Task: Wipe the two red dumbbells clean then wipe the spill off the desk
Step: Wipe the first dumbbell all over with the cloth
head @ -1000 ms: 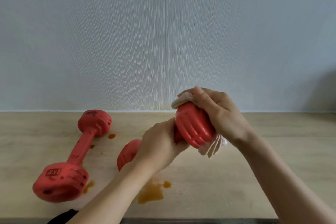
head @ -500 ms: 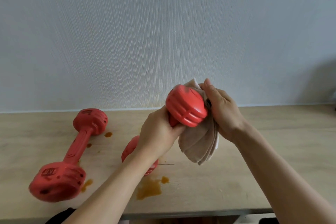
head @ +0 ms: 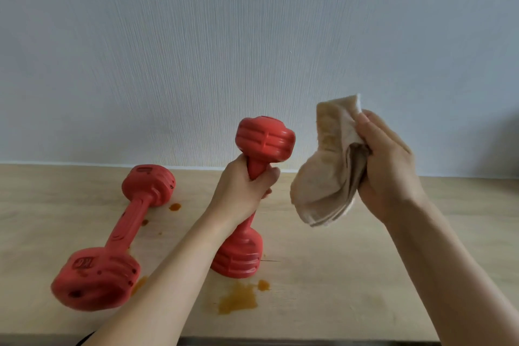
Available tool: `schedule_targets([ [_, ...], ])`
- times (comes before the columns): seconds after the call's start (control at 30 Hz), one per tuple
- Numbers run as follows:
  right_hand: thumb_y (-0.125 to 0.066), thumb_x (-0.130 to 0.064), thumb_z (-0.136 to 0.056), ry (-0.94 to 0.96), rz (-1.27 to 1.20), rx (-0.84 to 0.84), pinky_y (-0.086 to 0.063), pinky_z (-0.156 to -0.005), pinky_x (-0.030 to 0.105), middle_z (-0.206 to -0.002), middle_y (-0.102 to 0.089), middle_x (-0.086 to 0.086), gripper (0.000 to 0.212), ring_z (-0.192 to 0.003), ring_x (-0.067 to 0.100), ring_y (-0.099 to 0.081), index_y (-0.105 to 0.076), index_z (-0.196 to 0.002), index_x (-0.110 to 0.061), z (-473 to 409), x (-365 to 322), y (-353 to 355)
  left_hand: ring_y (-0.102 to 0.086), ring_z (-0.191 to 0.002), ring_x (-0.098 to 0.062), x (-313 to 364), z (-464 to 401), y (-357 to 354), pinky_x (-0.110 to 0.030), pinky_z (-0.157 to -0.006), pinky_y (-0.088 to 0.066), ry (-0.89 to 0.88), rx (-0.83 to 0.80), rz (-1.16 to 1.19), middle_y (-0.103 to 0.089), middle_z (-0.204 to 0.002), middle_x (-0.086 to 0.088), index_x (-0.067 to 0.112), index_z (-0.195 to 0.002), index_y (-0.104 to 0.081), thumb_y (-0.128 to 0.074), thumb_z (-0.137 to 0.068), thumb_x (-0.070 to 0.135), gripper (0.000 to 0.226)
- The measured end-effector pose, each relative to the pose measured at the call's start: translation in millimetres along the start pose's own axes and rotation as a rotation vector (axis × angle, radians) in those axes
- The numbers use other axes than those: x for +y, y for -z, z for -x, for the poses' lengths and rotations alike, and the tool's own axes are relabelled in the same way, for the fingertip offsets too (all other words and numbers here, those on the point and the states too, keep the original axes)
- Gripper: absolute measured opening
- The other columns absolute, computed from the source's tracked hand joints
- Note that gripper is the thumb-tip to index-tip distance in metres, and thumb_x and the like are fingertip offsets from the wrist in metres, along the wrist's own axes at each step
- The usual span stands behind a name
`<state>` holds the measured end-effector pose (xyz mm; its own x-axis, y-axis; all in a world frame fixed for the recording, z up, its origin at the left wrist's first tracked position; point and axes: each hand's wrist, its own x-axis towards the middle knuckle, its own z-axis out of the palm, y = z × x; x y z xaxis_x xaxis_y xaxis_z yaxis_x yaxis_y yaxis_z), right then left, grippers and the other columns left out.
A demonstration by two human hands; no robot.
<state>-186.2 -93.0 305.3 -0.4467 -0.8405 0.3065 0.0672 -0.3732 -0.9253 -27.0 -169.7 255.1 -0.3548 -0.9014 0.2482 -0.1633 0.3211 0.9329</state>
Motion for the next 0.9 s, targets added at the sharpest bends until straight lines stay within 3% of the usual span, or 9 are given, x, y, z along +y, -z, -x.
schedule_targets([
  [0.13,-0.041,-0.027,-0.094,0.203,0.125,-0.102,-0.048,-0.057,0.033,-0.074,-0.060,-0.002,0.027,-0.065,0.020,-0.056,-0.055,-0.115,-0.019,4,5,-29,-0.053,-0.062,-0.013,-4,-1,5,-0.035,-0.063,-0.049,0.008,-0.049,-0.056,-0.056,-0.069,0.004,0.014,-0.084,-0.054,-0.064,-0.082,0.010,0.011],
  [0.2,-0.041,-0.031,-0.087,0.235,0.269,-0.276,-0.049,-0.087,0.043,-0.112,-0.058,-0.002,0.041,-0.100,0.026,-0.057,-0.050,-0.126,-0.034,8,16,-40,-0.059,-0.069,-0.018,-5,1,6,-0.046,-0.070,-0.054,0.030,-0.051,-0.075,-0.060,-0.077,-0.001,0.012,-0.094,-0.054,-0.065,-0.079,0.011,0.019],
  [0.23,-0.040,-0.031,-0.084,0.260,0.381,-0.334,-0.038,-0.104,0.034,-0.132,-0.045,-0.006,0.047,-0.121,0.018,-0.045,-0.046,-0.131,-0.035,9,22,-41,-0.061,-0.073,-0.021,-7,2,6,-0.049,-0.073,-0.055,0.041,-0.048,-0.080,-0.062,-0.080,-0.003,0.012,-0.096,-0.053,-0.066,-0.077,0.014,0.022],
  [0.3,-0.039,-0.026,-0.088,0.349,0.565,-0.421,-0.019,-0.110,0.013,-0.148,-0.025,-0.004,0.053,-0.136,0.008,-0.022,-0.036,-0.140,-0.026,8,32,-36,-0.064,-0.074,-0.024,-10,3,6,-0.051,-0.072,-0.055,0.052,-0.020,-0.080,-0.064,-0.080,-0.006,0.013,-0.095,-0.052,-0.066,-0.074,0.023,0.027],
  [0.4,-0.042,-0.036,-0.091,0.605,0.958,-0.414,-0.024,-0.102,0.009,-0.149,-0.024,-0.002,0.056,-0.129,0.012,-0.026,-0.027,-0.145,-0.030,-2,40,-24,-0.064,-0.062,-0.015,-15,4,5,-0.039,-0.066,-0.055,0.019,0.005,-0.080,-0.064,-0.067,0.001,0.011,-0.093,-0.052,-0.065,-0.081,0.020,0.020],
  [0.5,-0.049,-0.043,-0.088,0.799,1.187,-0.327,-0.033,-0.100,0.031,-0.145,-0.027,0.004,0.061,-0.124,0.025,-0.030,-0.030,-0.143,-0.025,-16,49,-16,-0.063,-0.056,-0.006,-15,4,0,-0.027,-0.059,-0.052,-0.041,-0.040,-0.137,-0.062,-0.068,0.001,0.008,-0.094,-0.052,-0.059,-0.085,0.016,0.015],
  [0.6,-0.046,-0.040,-0.093,0.871,1.187,-0.366,-0.030,-0.109,0.048,-0.146,-0.023,0.013,0.059,-0.135,0.033,-0.024,-0.026,-0.143,-0.017,-22,58,-24,-0.062,-0.061,-0.010,-16,3,-3,-0.030,-0.062,-0.050,-0.093,-0.056,-0.215,-0.061,-0.068,0.000,0.011,-0.092,-0.052,-0.056,-0.086,0.014,0.008],
  [0.77,-0.056,-0.023,-0.092,1.121,1.421,-0.359,-0.028,-0.110,0.045,-0.141,-0.045,0.011,0.045,-0.134,0.035,-0.031,-0.046,-0.136,-0.018,-28,58,-66,-0.057,-0.065,-0.006,-17,0,-11,-0.016,-0.058,-0.030,-0.141,0.003,-0.452,-0.061,-0.072,0.001,0.018,-0.071,-0.049,-0.050,-0.087,0.014,0.016],
  [0.9,-0.051,-0.030,-0.094,1.142,1.313,-0.407,-0.038,-0.103,0.046,-0.133,-0.053,0.011,0.039,-0.129,0.035,-0.042,-0.055,-0.129,-0.012,-37,59,-67,-0.054,-0.052,-0.011,-17,2,-3,-0.025,-0.051,-0.039,-0.083,0.000,-0.231,-0.054,-0.052,0.002,0.021,-0.057,-0.045,-0.056,-0.081,0.008,0.029],
])
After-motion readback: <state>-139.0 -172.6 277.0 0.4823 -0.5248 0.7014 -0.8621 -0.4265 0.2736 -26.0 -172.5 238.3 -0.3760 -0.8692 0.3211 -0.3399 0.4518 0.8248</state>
